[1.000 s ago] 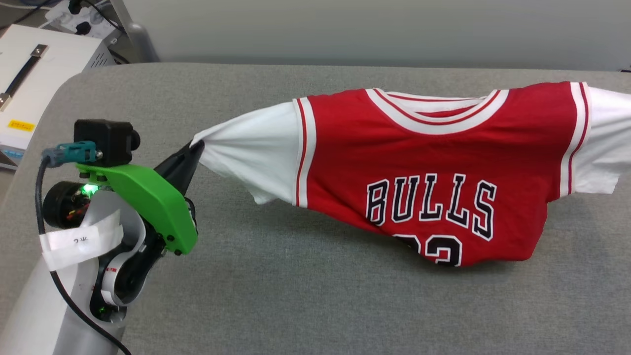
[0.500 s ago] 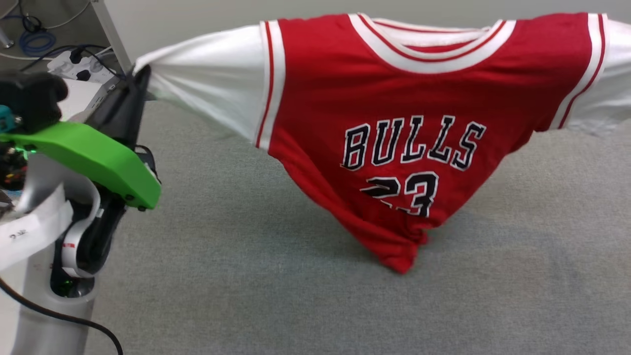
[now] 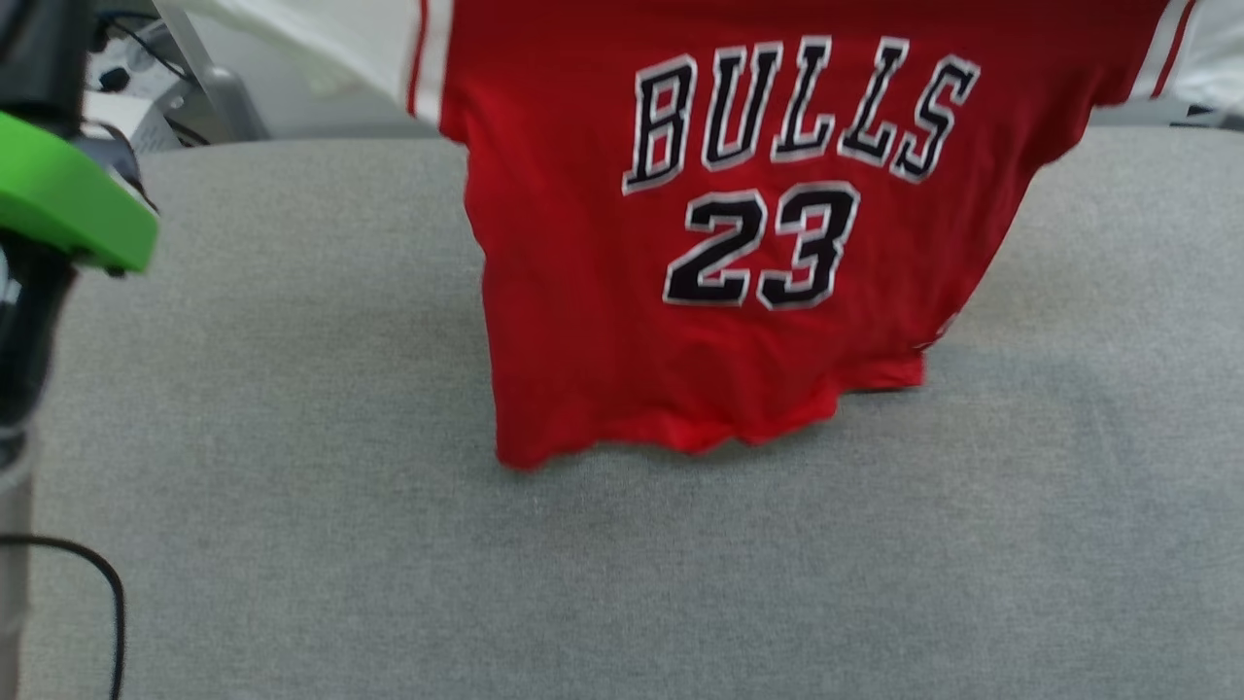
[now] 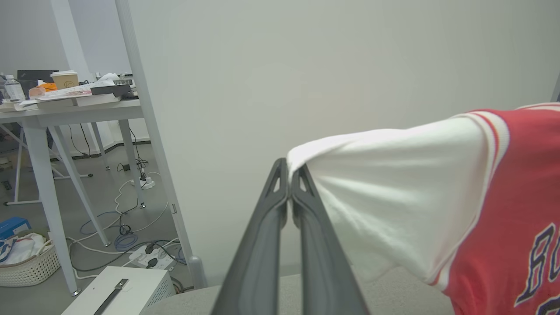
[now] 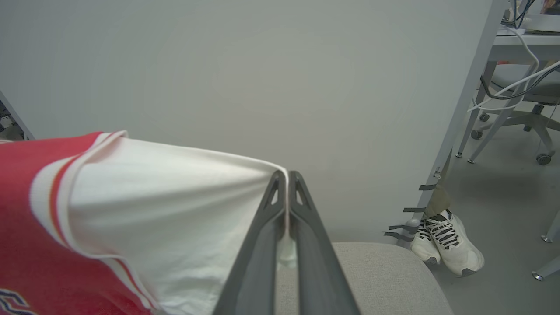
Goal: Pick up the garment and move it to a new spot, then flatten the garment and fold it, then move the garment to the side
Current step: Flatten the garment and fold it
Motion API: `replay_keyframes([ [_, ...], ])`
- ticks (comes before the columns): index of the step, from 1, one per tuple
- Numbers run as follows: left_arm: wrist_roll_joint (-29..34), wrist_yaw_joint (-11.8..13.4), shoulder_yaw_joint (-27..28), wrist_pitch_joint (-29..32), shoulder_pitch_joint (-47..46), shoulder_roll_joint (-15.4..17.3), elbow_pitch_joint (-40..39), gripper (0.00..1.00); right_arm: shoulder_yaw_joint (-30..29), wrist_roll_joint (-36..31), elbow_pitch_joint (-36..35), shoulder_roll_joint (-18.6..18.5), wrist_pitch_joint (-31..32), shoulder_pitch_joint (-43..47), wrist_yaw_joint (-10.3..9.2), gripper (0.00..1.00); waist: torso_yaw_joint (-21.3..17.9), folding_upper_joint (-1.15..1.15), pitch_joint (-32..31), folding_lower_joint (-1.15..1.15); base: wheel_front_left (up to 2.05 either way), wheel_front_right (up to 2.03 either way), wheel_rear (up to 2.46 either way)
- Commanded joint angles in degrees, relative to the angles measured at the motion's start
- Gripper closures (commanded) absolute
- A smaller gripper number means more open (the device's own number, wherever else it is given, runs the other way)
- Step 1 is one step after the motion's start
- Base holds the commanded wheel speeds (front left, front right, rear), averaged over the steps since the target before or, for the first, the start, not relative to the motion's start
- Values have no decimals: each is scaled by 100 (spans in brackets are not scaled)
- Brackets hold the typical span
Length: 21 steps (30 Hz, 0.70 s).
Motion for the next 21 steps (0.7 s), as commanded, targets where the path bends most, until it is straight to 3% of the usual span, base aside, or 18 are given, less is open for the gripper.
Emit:
replay_keyframes([
  [1, 36, -49, 92, -7, -270, 139, 117, 100, -18, -71, 97, -39, -74, -234, -6, 100, -39, 0, 425, 0, 0, 0, 0],
  [13, 366, -764, -194, -299, -2923, 608, 1594, 100, 45, -709, 1501, 235, -1037, -2918, -6, 100, -118, 0, 2099, 0, 0, 0, 0],
  [21, 792, -1009, -538, -1177, -4776, 412, 3165, 100, 6, -1396, 2851, 509, -2204, -4564, -6, 100, -100, 0, 2862, 0, 0, 0, 0],
])
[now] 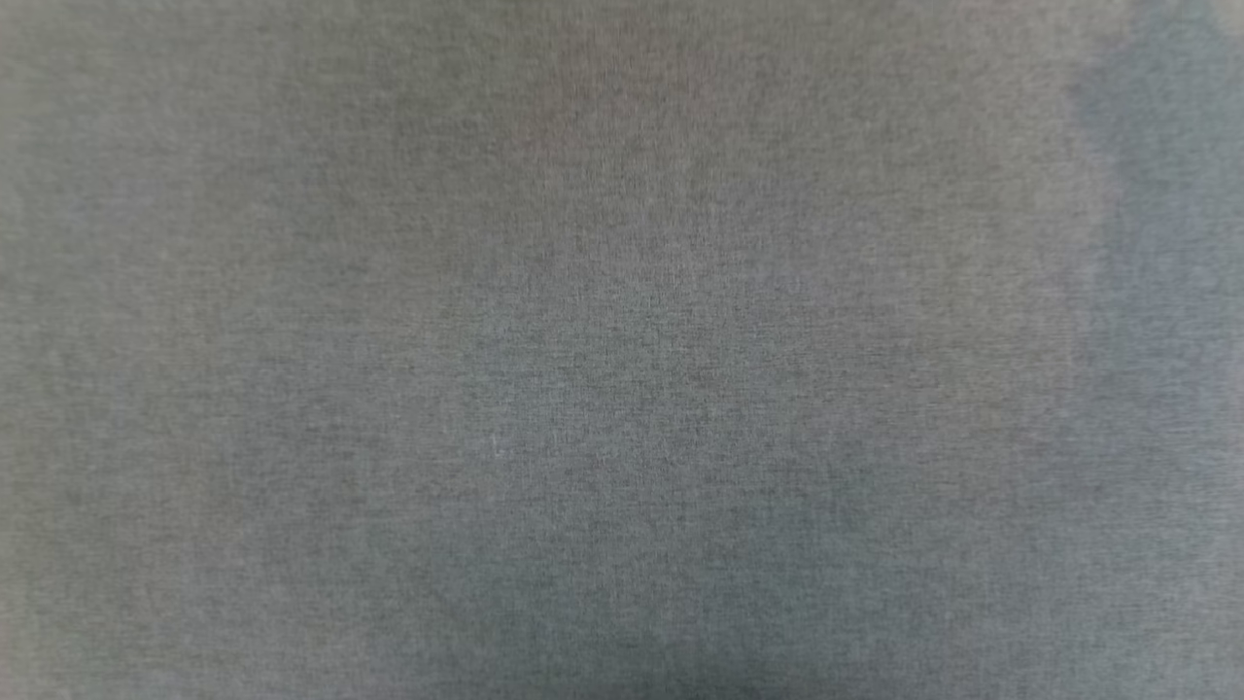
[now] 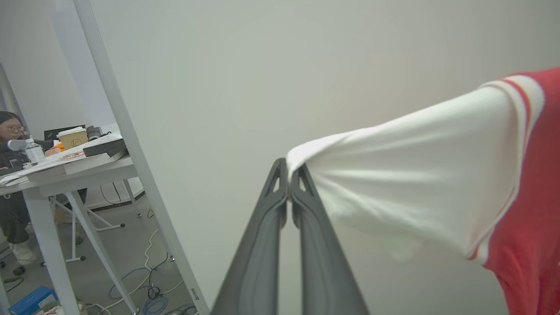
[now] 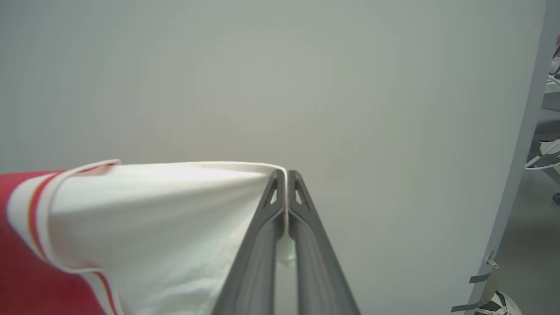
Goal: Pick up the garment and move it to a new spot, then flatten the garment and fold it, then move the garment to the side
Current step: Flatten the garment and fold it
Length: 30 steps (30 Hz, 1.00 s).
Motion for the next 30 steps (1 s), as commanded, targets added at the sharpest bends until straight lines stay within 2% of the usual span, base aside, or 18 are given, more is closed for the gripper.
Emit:
replay_keyframes([
  [1, 99, 14, 37, -170, -263, 13, 272, 100, -120, -112, 200, -55, -201, -196, -14, 100, -13, 0, 651, -2, 0, 0, 0],
  [2, 123, -1, 14, -283, -400, -18, 434, 100, -144, -158, 334, -23, -316, -303, -14, 100, -15, 0, 701, -2, 0, 0, 0],
  [3, 152, -65, -70, -699, -728, -142, 924, 100, -162, -267, 758, 68, -699, -533, -14, 100, -15, 0, 804, -2, 0, 0, 0],
  [5, 155, -110, -132, -975, -814, -201, 1188, 100, -127, -301, 947, 155, -908, -539, -14, 100, -17, 0, 828, -2, 0, 0, 0],
  [12, 23, -204, -363, -1597, -528, -415, 1919, 100, 56, 18, 1301, 315, -1213, -155, -14, 100, 21, 0, 786, -2, 0, 0, 0],
  [22, -331, -248, -695, -2196, 1054, -776, 2313, 100, 460, 899, 1321, 190, -1248, 1402, -14, 100, 69, 0, 120, -2, 0, 0, 0],
  [30, -585, -249, -936, -2248, 2649, -995, 2276, 100, 929, 1931, 823, -125, -695, 3244, -14, 100, 140, 0, -619, -2, 0, 0, 0],
])
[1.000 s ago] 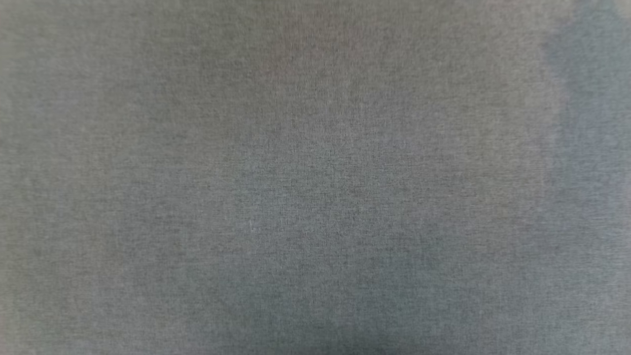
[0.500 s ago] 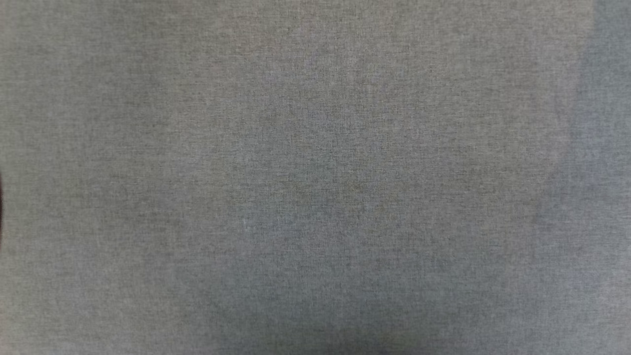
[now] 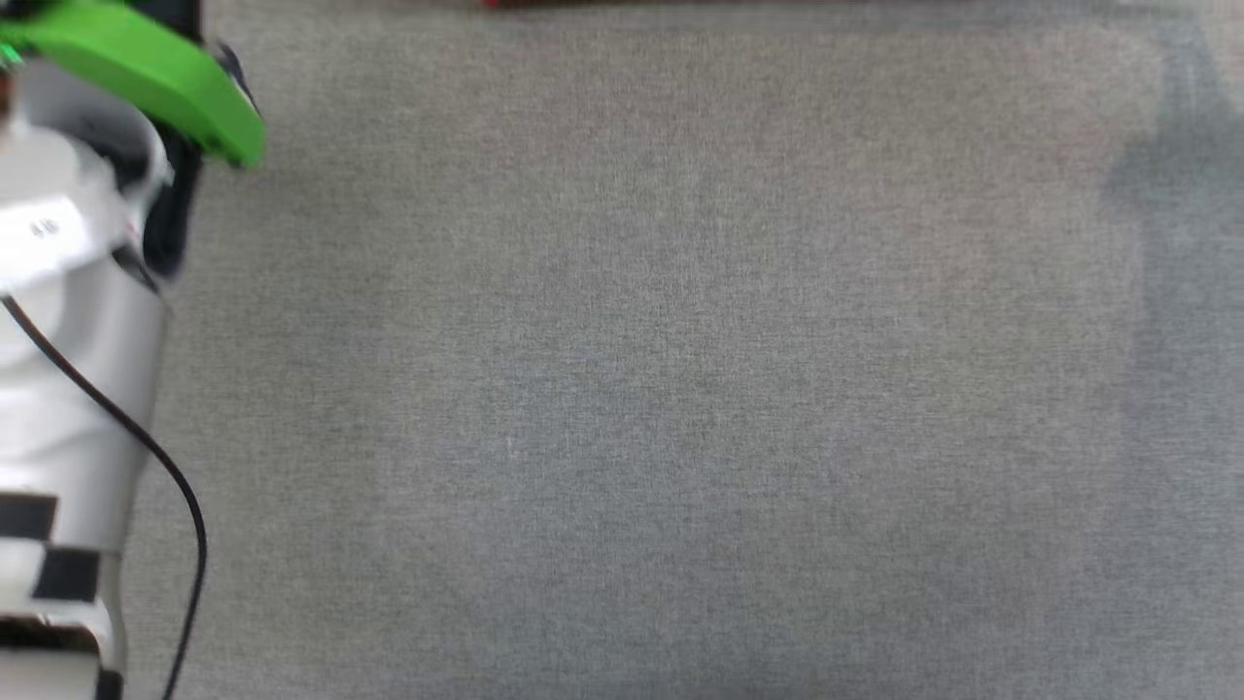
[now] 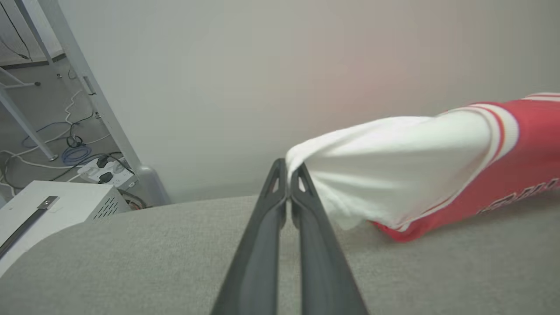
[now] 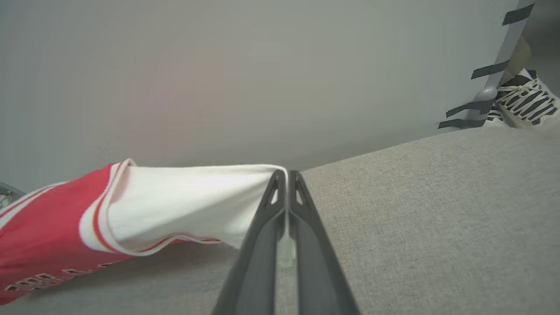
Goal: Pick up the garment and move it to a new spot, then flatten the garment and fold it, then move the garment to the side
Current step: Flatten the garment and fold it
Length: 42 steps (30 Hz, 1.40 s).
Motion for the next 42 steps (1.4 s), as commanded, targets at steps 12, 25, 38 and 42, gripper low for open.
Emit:
replay_keyframes([
  [12, -357, 148, -264, 304, 2436, -136, -368, 100, 377, 1059, -1082, -290, 598, 2743, -12, 100, 64, 0, -1353, 0, 0, 0, 0],
  [25, -642, 456, -314, 655, 4196, 109, -1019, 100, 607, 1235, -1851, -615, 1039, 4386, -12, 100, 134, 0, -2279, 0, 0, 0, 0],
  [38, -824, 576, -593, 1357, 5582, 497, -2087, 100, 487, 1415, -2674, -902, 1930, 5965, -12, 100, 251, 0, -2914, 0, 0, 0, 0],
  [42, -909, 658, -600, 1546, 5925, 647, -2456, 100, 330, 1401, -2921, -935, 2278, 6419, -12, 100, 267, 0, -2962, 0, 0, 0, 0],
])
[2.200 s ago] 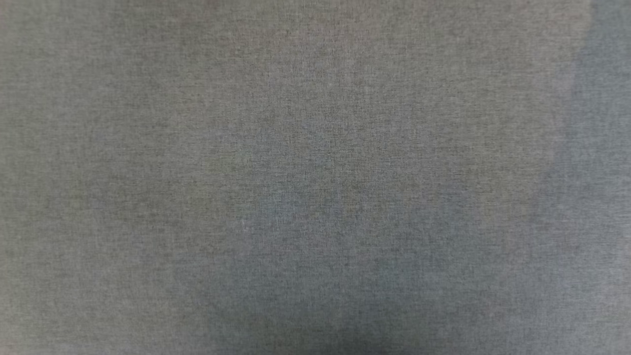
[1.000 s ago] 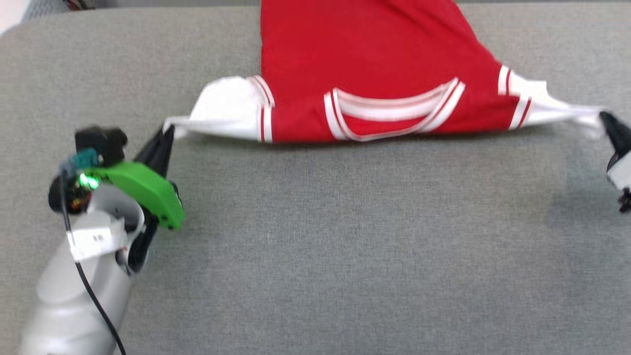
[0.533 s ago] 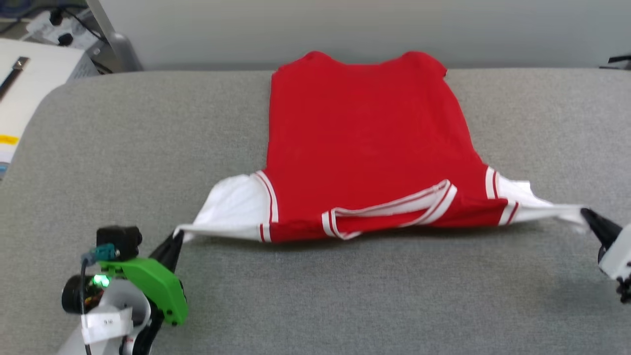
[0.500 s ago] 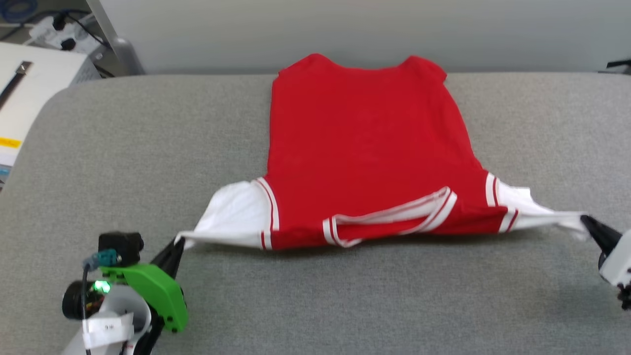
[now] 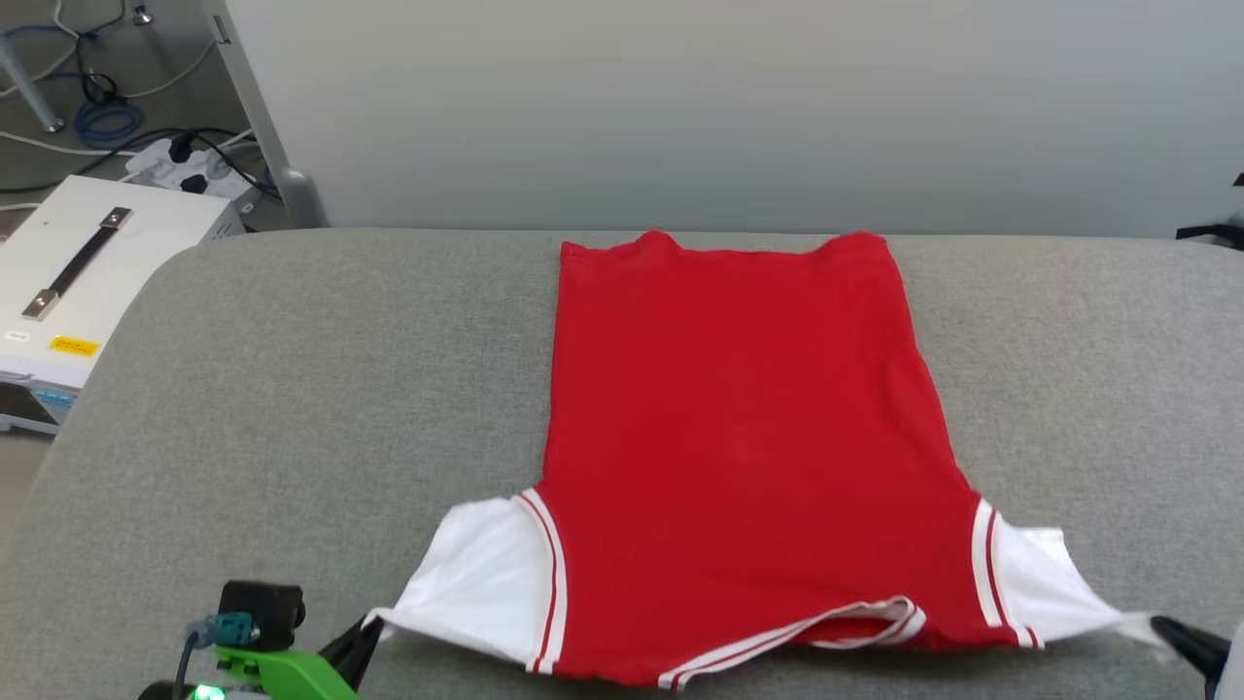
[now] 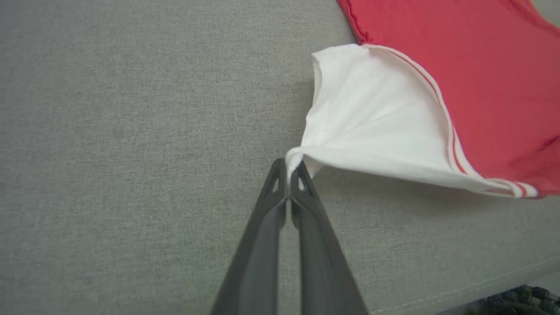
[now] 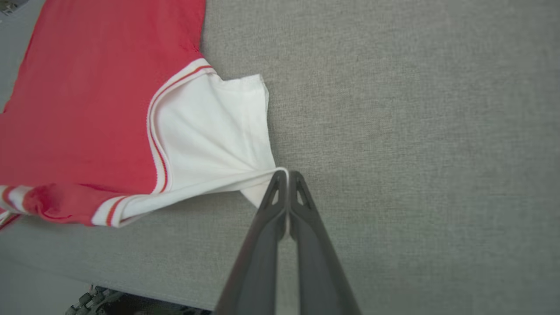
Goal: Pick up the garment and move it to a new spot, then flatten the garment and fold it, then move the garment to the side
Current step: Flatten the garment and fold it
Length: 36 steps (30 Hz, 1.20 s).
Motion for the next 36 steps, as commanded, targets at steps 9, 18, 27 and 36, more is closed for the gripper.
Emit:
replay_keyframes([
  [9, -178, 228, 0, 387, 447, 272, -870, 100, -512, -91, -591, 93, 871, 634, -11, 100, 46, 0, 121, 1, 0, 0, 0],
  [18, -387, 186, -175, 1047, 139, 266, -1761, 100, -1163, -286, -1252, 328, 1616, -37, -11, 0, 235, 0, 781, 1, 0, 0, 0],
  [27, -459, 368, -85, 1511, -181, 412, -2922, 100, -1549, -777, -1602, 822, 2904, -2148, -11, 0, 690, 0, 1927, 1, 0, 0, 0],
  [36, -326, 331, -145, 1670, -650, 398, -3579, 100, -1809, -1885, -827, 1039, 4025, -4369, -11, 0, 1383, 0, 2917, 1, 0, 0, 0],
])
